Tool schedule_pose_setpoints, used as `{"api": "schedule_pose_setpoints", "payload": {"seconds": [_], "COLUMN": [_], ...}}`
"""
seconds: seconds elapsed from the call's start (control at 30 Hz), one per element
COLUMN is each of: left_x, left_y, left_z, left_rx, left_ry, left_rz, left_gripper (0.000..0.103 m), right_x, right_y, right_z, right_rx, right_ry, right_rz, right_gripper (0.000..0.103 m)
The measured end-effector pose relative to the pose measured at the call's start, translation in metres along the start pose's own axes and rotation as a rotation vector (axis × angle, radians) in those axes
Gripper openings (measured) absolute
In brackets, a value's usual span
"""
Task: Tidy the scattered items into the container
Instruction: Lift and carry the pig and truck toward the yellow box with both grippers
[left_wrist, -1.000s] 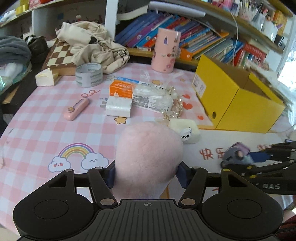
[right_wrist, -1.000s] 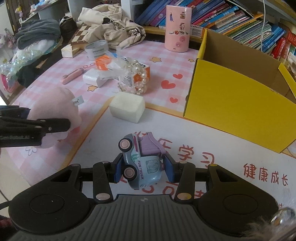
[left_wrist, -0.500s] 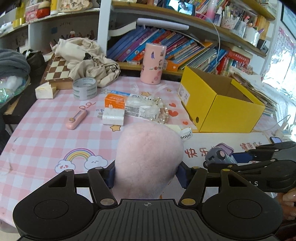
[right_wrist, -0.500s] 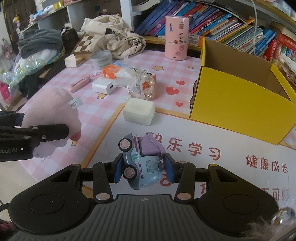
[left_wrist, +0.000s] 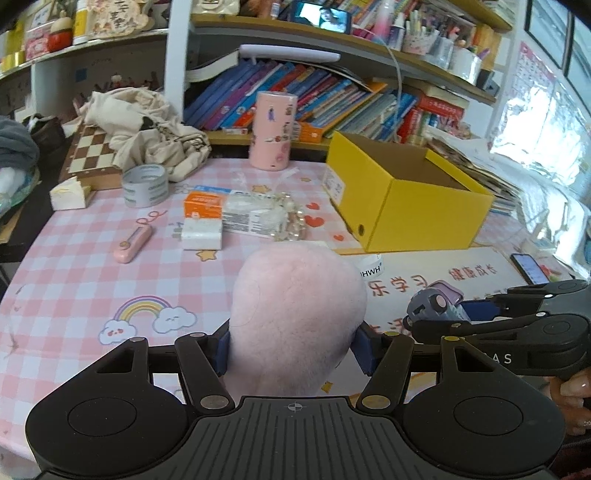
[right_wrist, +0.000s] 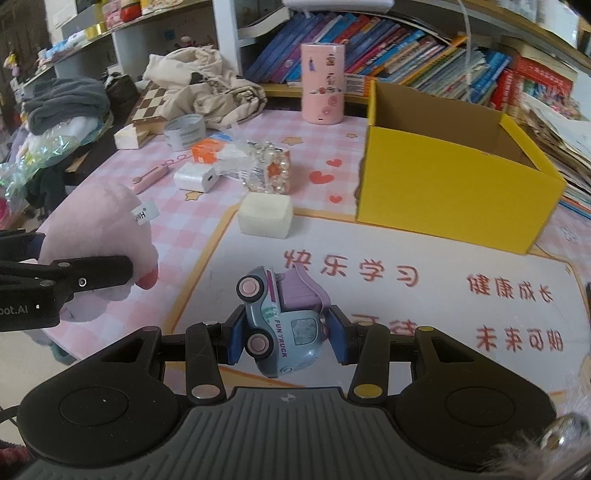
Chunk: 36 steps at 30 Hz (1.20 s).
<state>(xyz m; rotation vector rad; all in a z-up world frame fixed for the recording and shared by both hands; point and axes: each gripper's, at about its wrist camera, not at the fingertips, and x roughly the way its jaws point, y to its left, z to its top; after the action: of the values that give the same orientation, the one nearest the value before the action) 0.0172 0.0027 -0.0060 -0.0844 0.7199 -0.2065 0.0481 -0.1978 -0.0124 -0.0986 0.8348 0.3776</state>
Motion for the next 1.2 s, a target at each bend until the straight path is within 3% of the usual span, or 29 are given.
{"api": "schedule_pose_setpoints", "payload": {"seconds": [0.57,1.2], "left_x": [0.011,0.036], "left_y": [-0.032,-0.067], "left_z": [0.002,0.022], "left_rx": [0.114,0.186], "left_ry": [0.017,0.017], "left_rz": [-0.116,-0.179], "left_gripper": [0.062,0.062], "right_x": [-0.023,-0.021], "right_y": [-0.027,-0.065], "right_z": [-0.022,-0.011], "right_rx": [0.119,0.140], "right_ry": [-0.026,-0.034], "right_rz": [-0.115,-0.193], "right_gripper": [0.042,0.042]}}
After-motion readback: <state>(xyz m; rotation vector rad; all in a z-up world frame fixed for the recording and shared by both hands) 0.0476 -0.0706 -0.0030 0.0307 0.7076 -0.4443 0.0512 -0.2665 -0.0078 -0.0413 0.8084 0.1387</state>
